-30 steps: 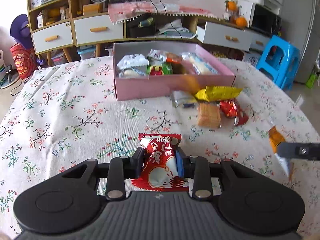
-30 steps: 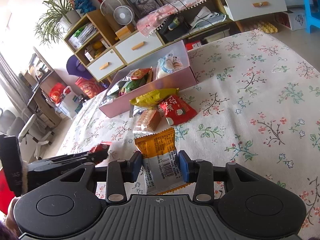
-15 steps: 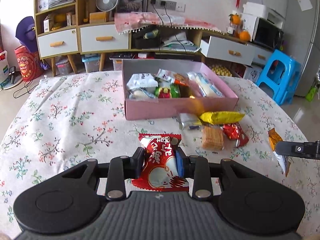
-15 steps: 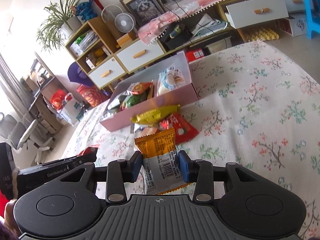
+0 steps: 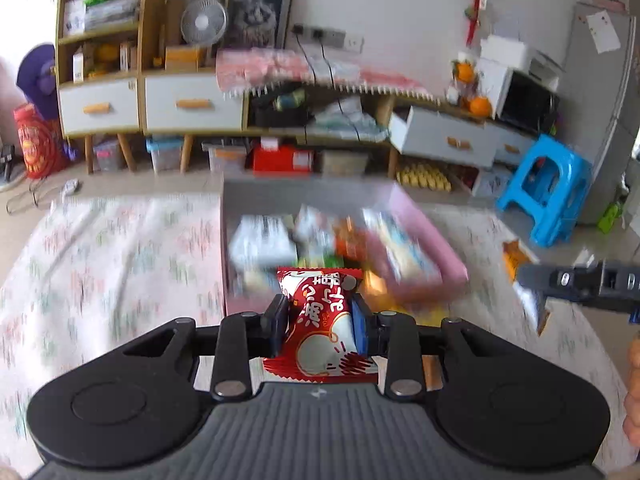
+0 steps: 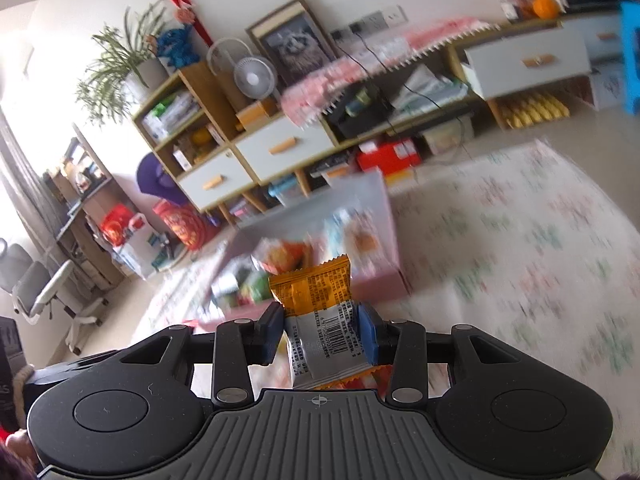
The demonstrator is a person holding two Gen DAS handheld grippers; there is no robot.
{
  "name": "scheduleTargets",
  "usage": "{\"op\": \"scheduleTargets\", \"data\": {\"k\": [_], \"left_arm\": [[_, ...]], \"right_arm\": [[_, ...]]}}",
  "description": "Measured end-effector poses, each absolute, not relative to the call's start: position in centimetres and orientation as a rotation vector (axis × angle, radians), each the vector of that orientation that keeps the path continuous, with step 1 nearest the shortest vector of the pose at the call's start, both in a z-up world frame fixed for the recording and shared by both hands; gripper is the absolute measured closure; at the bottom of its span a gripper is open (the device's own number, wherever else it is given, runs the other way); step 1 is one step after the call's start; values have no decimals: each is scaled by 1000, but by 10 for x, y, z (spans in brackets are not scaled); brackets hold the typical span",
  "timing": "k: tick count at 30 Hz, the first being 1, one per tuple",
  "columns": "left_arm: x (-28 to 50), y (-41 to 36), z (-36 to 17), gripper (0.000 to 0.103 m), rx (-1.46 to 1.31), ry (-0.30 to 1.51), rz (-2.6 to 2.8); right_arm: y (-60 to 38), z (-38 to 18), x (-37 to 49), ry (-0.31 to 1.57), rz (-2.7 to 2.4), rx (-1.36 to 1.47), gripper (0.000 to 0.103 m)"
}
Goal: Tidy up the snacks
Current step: 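Carry both packets into the pink box and open both grippers, then move both grippers back toward the yellow and red packets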
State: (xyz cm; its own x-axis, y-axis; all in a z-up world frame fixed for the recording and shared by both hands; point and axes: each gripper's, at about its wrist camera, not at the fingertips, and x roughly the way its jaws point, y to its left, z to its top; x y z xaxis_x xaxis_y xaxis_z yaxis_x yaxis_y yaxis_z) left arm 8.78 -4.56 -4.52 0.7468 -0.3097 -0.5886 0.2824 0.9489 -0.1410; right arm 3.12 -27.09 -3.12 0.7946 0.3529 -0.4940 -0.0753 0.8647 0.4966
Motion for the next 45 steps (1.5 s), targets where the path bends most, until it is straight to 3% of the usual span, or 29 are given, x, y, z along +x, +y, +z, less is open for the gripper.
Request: {"op": "scheduleTargets", "data": {"k": [5, 9, 17, 18, 19, 22, 26, 28, 33, 36, 45], "left_arm": [[150, -44, -33, 73, -90, 616, -273], [202, -57, -49, 73, -15, 637, -198], [227, -70, -71, 72, 72, 707, -166], [224, -69, -71, 69, 66, 710, -165], [222, -65, -68, 70, 54, 707, -165], [208, -54, -59, 54, 18, 691, -173], [179, -45, -45, 53, 30, 682, -154], [160, -38, -36, 41, 4, 671, -159], [107, -21, -26, 31, -65, 692, -157], [78, -19, -39, 30, -85, 757, -165], [36, -24, -76, 30, -99, 839, -190]], "right_arm": [[-262, -22, 96, 630, 271, 463, 64], [-271, -33, 164, 706, 315, 643, 64], [-254, -67, 240, 795, 252, 681, 61], [-252, -69, 243, 788, 249, 679, 59], [-249, -69, 243, 790, 247, 670, 44], [-251, -57, 228, 738, 241, 640, 28], [-267, -41, 192, 707, 236, 629, 26], [-282, -35, 166, 704, 246, 676, 26], [-307, -23, 107, 704, 204, 735, 21], [-312, -31, 69, 731, 172, 768, 14], [-299, -80, 0, 773, 42, 764, 14]]}}
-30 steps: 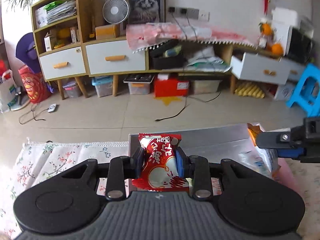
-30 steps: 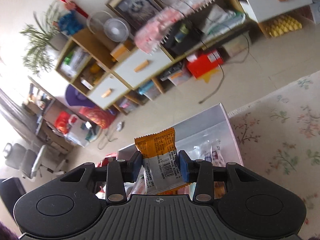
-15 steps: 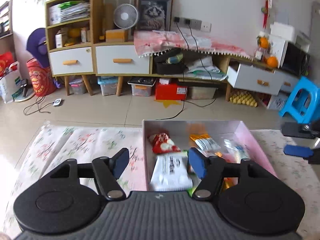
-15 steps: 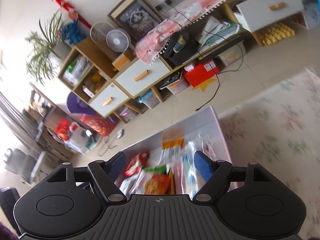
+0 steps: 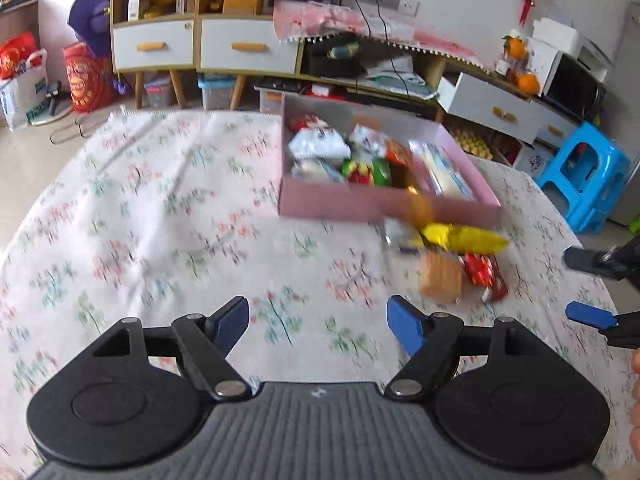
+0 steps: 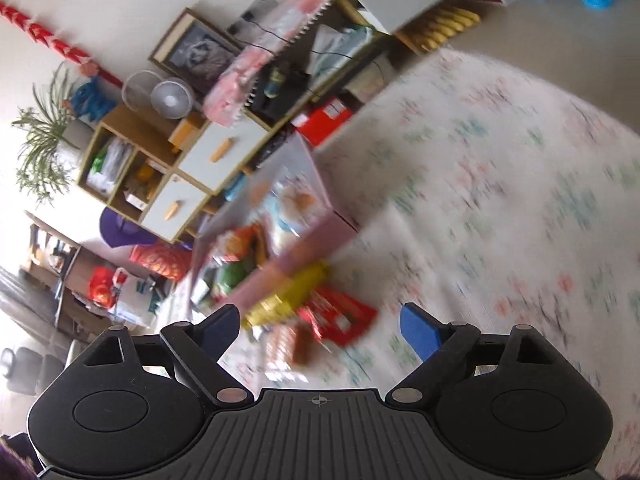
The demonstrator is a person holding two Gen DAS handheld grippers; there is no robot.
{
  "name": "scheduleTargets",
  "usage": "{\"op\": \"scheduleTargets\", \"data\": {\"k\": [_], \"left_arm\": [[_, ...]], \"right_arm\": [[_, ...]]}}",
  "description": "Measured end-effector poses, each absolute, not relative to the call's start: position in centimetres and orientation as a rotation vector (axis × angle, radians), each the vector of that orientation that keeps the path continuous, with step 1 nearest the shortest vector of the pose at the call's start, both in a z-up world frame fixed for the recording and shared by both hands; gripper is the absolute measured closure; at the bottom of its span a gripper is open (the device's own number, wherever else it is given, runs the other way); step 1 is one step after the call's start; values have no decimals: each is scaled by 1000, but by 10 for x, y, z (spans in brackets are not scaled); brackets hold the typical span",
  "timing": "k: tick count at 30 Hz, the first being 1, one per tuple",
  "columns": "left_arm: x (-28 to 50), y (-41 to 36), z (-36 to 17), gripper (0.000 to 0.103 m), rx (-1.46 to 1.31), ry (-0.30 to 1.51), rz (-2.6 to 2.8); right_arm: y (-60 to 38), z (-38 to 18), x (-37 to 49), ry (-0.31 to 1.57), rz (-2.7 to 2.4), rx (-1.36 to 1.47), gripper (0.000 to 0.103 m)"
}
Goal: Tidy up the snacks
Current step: 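Move both grippers back toward the yellow and red packets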
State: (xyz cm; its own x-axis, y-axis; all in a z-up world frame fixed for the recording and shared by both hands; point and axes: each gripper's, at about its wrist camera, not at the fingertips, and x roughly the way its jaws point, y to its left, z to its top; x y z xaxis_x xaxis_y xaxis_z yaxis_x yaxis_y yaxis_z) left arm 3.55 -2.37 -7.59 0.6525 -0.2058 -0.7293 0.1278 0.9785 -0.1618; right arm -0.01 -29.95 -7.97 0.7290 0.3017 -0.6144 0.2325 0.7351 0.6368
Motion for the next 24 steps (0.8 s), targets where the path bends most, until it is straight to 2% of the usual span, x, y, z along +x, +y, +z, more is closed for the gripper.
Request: {"op": "scheduleTargets", "data": {"k": [4, 14, 20, 24], "left_arm": [[33, -33, -82, 30, -91, 838, -219], [31, -58, -85, 30, -25, 784, -291], [36, -74, -85, 31, 44, 752, -325], [47, -90, -82, 50, 120, 682, -423]], "right_arm": [[-290, -71, -9, 739, 18, 652, 14], [-299, -83, -17, 723, -2, 784, 14], [-294, -85, -11, 724, 22, 759, 14], [-293, -90, -9, 729, 3, 741, 14]]}}
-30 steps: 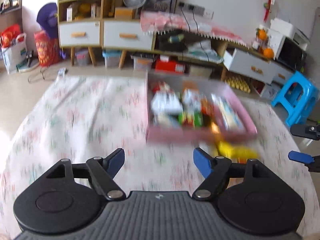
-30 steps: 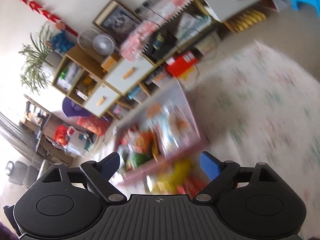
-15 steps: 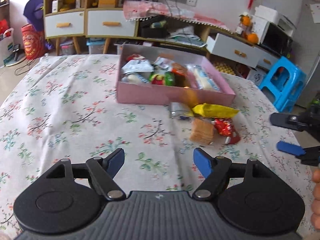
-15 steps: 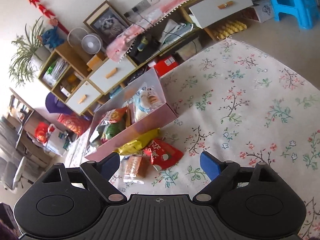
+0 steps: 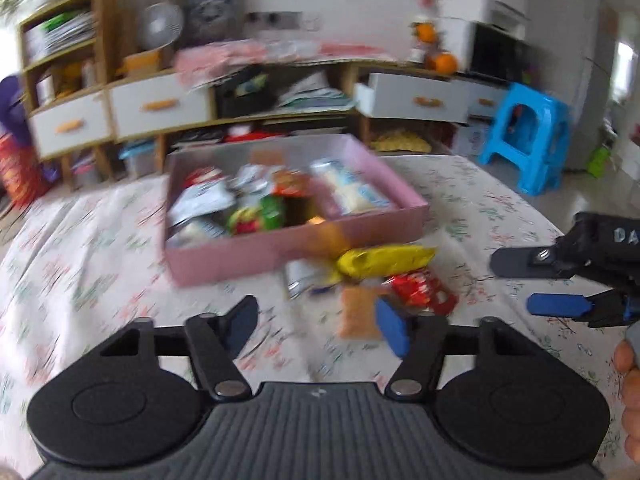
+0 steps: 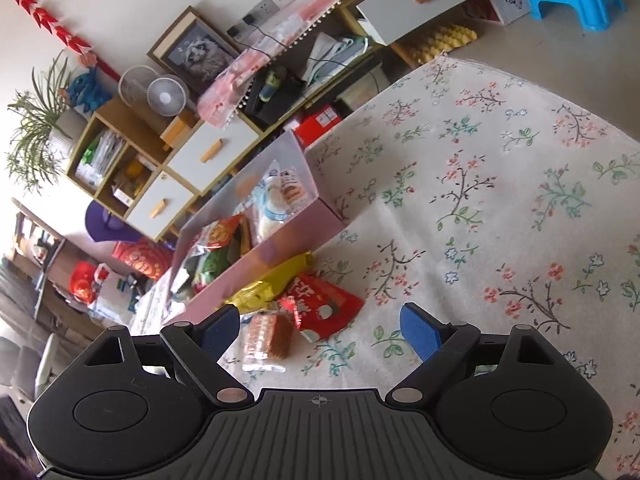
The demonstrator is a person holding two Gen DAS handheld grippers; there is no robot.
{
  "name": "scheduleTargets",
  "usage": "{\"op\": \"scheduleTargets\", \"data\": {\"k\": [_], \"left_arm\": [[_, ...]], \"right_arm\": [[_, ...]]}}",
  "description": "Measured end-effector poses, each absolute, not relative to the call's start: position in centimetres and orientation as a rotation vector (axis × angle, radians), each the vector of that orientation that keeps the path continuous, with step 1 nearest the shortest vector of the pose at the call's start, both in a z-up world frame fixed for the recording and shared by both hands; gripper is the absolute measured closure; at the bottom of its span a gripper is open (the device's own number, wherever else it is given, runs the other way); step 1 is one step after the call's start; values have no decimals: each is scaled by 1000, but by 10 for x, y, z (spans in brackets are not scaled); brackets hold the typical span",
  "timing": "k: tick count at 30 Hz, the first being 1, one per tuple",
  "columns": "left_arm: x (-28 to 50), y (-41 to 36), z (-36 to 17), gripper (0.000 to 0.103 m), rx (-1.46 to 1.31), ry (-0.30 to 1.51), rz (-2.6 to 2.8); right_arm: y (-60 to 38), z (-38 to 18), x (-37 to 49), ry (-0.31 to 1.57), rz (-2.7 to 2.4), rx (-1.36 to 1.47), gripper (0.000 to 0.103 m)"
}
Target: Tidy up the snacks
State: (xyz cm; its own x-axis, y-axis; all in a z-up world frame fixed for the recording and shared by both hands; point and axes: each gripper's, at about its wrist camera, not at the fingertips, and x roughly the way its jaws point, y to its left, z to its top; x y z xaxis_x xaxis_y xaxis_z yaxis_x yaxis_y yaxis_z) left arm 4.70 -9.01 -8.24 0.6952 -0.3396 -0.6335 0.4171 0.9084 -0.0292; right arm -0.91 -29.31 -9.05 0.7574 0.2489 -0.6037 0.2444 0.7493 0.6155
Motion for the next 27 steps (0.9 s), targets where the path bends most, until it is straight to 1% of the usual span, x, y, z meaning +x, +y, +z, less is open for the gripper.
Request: {"op": "scheduleTargets", "data": {"k": [2, 7, 9, 10, 12, 15, 21, 27], "left_arm": [[52, -103, -84, 53, 162, 675, -503], [60, -126, -89, 53, 325, 619, -536], [66, -136, -90, 52, 400, 588, -523], [68, -143, -92, 49, 451, 577, -526], [75, -154, -100, 48, 526, 583, -547], [89, -161, -107, 77, 530, 647, -571], [77, -145, -101, 79, 493, 592, -603], [63, -108, -78, 79, 256, 581, -586]], "right_arm": [[-295, -94, -9, 736, -7, 756, 14], [-303, -99, -11, 747, -55, 754, 14], [-305, -102, -10, 749, -63, 760, 14], [-305, -104, -10, 752, -64, 769, 14], [-303, -108, -8, 760, -69, 772, 14], [-294, -108, -6, 769, -74, 703, 14], [-289, -103, -7, 749, -79, 602, 14], [-271, -99, -9, 740, -55, 462, 14]]}}
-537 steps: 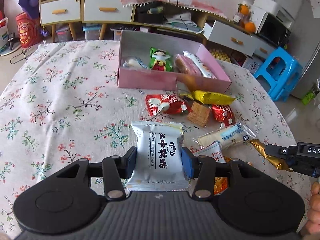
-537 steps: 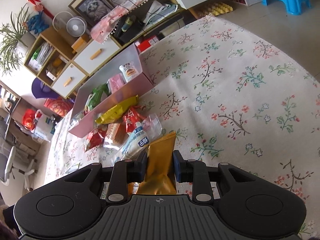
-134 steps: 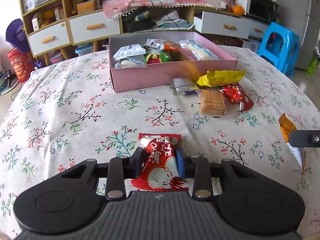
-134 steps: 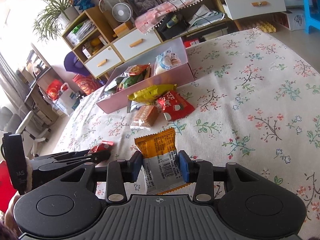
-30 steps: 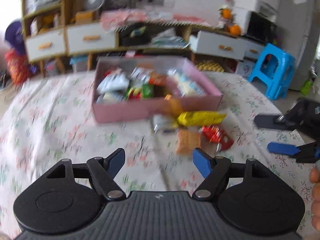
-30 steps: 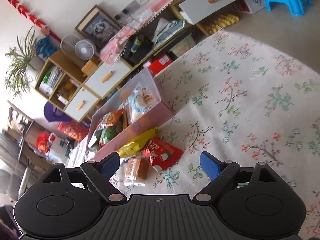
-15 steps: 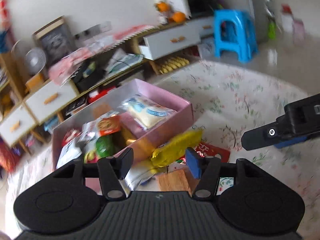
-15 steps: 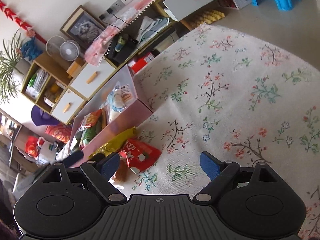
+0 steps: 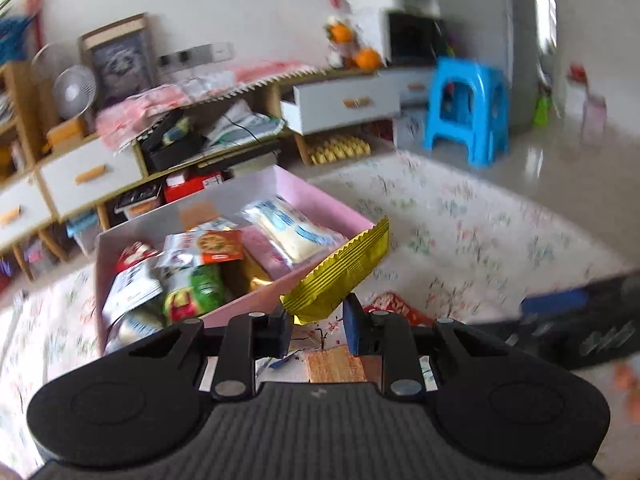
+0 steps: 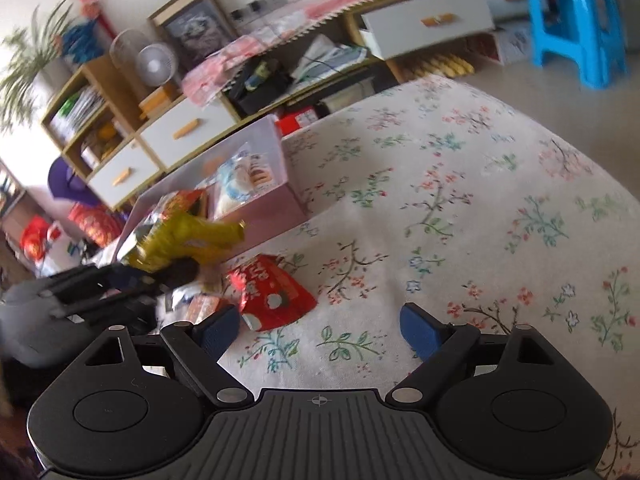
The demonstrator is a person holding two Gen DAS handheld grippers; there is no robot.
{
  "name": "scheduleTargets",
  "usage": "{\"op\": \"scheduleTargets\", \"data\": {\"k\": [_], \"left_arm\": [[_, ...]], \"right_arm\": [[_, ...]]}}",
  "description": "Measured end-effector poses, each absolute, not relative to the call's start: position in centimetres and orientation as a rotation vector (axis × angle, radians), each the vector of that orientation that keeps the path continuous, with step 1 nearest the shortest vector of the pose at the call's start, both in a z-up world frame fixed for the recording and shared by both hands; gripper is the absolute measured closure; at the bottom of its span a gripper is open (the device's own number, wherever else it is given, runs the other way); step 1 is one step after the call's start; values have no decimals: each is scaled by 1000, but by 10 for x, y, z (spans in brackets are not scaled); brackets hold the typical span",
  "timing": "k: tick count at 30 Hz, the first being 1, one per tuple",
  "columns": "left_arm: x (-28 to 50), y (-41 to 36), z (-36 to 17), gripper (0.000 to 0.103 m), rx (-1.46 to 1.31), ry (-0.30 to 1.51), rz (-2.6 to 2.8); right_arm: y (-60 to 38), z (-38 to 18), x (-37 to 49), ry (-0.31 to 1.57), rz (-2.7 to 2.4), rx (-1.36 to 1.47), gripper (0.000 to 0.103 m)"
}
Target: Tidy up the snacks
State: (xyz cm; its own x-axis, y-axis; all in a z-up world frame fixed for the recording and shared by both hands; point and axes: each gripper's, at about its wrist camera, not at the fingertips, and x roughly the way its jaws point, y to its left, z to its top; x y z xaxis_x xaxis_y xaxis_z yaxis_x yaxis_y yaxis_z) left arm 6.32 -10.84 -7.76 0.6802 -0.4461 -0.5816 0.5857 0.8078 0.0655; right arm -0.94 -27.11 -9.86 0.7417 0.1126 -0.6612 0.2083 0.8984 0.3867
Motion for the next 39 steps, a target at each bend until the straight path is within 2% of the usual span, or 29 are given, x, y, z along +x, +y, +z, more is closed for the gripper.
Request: {"op": "scheduleTargets", "data": {"k": [5, 10, 15, 16, 23, 26, 27, 29, 30, 32, 33, 34, 36, 39], "left_arm": [[39, -68, -54, 79, 62, 560, -561], [21, -33, -65, 79, -104, 630, -515], [20, -19, -95, 80, -111, 743, -448], [19, -17, -96, 82, -103, 737, -442], [25, -18, -90, 82, -66, 709, -412], [30, -15, -92, 82, -82, 702, -402], [29, -14, -93, 81, -89, 699, -394], [32, -13, -98, 77, -97, 702, -378], [36, -13, -100, 74, -102, 703, -376], [38, -14, -102, 67, -112, 700, -379], [43, -16, -103, 57, -116, 706, -375], [46, -17, -103, 51, -115, 708, -369], [51, -22, -102, 47, -105, 697, -376], [61, -28, -106, 33, -93, 724, -349]], "right_arm": [[-258, -99, -8, 737, -3, 368, 14], [-248, -101, 0, 733, 10, 308, 14], [-243, -102, 20, 724, 20, 261, 14], [-241, -103, 23, 720, 21, 246, 14], [-233, -111, 49, 736, 43, 195, 17], [-231, -115, 58, 748, 53, 191, 31], [-231, -117, 60, 756, 56, 195, 40], [-231, -118, 58, 744, 56, 195, 50], [-230, -118, 55, 741, 55, 193, 66], [-232, -116, 48, 739, 59, 227, 66], [-234, -116, 45, 735, 62, 244, 66], [-235, -115, 42, 732, 61, 260, 67], [-239, -114, 36, 724, 55, 294, 67], [-243, -112, 28, 720, 58, 327, 67]]}}
